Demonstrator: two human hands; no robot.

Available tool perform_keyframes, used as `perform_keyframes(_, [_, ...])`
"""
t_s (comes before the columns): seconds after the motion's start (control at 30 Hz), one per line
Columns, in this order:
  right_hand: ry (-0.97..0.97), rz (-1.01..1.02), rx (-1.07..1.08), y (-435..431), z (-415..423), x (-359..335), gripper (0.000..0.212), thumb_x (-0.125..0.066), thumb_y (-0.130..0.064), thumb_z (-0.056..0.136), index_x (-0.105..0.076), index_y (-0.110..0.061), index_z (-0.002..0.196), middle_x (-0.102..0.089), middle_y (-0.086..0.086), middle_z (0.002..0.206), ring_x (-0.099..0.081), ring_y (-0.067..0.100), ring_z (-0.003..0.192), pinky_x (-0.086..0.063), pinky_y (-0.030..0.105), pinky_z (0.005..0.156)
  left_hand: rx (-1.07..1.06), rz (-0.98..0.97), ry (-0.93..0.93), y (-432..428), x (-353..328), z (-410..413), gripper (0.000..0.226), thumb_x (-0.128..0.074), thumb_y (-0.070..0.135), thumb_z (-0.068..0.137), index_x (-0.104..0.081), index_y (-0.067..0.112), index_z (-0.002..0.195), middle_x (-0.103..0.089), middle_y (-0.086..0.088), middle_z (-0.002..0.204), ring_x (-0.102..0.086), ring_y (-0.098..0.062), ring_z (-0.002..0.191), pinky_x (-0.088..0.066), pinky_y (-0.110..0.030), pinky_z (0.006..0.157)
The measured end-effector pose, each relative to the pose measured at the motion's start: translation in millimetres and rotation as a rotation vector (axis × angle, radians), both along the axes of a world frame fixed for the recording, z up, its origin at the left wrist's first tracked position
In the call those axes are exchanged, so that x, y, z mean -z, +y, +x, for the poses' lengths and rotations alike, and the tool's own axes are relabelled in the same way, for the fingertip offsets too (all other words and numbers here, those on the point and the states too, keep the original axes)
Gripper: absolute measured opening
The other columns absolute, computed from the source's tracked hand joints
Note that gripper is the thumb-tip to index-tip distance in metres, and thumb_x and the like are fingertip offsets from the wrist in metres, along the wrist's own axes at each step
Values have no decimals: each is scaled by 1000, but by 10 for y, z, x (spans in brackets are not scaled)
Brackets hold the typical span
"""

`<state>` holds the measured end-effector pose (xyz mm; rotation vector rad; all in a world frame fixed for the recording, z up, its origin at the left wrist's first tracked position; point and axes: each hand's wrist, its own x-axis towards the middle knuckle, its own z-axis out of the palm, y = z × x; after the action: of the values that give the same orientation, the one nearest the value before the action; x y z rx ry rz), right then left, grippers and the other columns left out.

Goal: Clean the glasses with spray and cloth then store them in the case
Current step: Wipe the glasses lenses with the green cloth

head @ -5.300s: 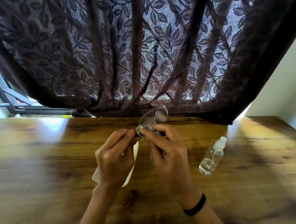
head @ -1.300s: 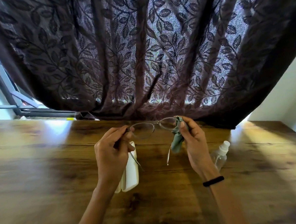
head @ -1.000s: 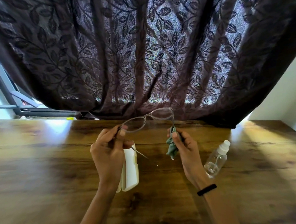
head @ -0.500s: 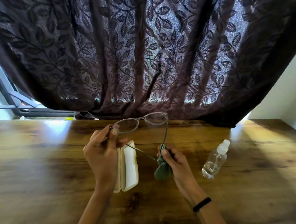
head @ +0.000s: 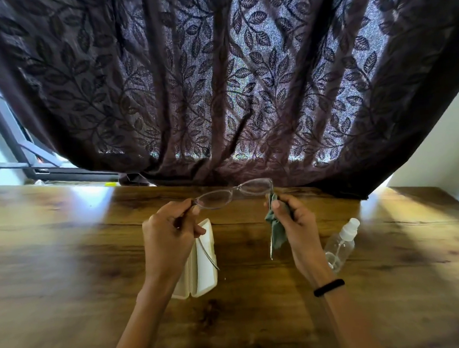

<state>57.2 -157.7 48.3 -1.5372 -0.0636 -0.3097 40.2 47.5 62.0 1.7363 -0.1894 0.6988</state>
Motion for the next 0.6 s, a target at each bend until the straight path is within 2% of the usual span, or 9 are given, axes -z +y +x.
perform_keyframes(0.07, [-40,4,0,2,11,-97,19,-57,-30,78,-65,-23,94,-66,-2,85,-60,7,75,-49,13,63,-1,63,1,-8,4,-6,17,-62,1,82,-69,16,88,-64,8,60,-63,0,49,-47,-7,46])
perform_keyframes(0.13, [-75,14,2,-6,23,-185,23,-57,-32,76,-65,-24,95,-67,-6,83,-60,6,75,-48,12,62,13,64,4,-27,12,-10,18,-62,1,82,-67,18,88,-63,7,59,-63,0,49,-46,-7,46])
perform_keyframes(0.3, [-102,-1,-8,6,35,-269,24,-57,-30,78,-63,-24,100,-64,-4,91,-58,0,78,-47,11,65,31,-64,44,-132,75,-9,21,-59,4,86,-63,24,83,-65,4,61,-65,-5,49,-51,-15,47])
perform_keyframes(0.4, [-50,-21,-3,16,6,-160,20,-59,-19,85,-63,-19,104,-65,-2,90,-60,0,74,-47,11,63,17,-192,79,-178,144,0,18,-57,8,88,-62,25,83,-68,-1,68,-68,-9,55,-55,-21,51])
perform_keyframes(0.53, [73,-26,25,38,-81,41,18,-59,-19,86,-63,-19,104,-66,-1,92,-63,4,78,-49,11,61,-2,-240,93,-175,211,28,12,-57,14,89,-65,22,84,-70,10,66,-69,-11,57,-55,-21,54])
perform_keyframes(0.6, [132,-18,15,60,-135,129,24,-58,-19,86,-61,-16,110,-66,2,97,-64,0,76,-48,10,59,-8,-251,79,-173,223,34,12,-57,15,89,-65,21,84,-70,10,67,-68,-11,58,-55,-21,54])
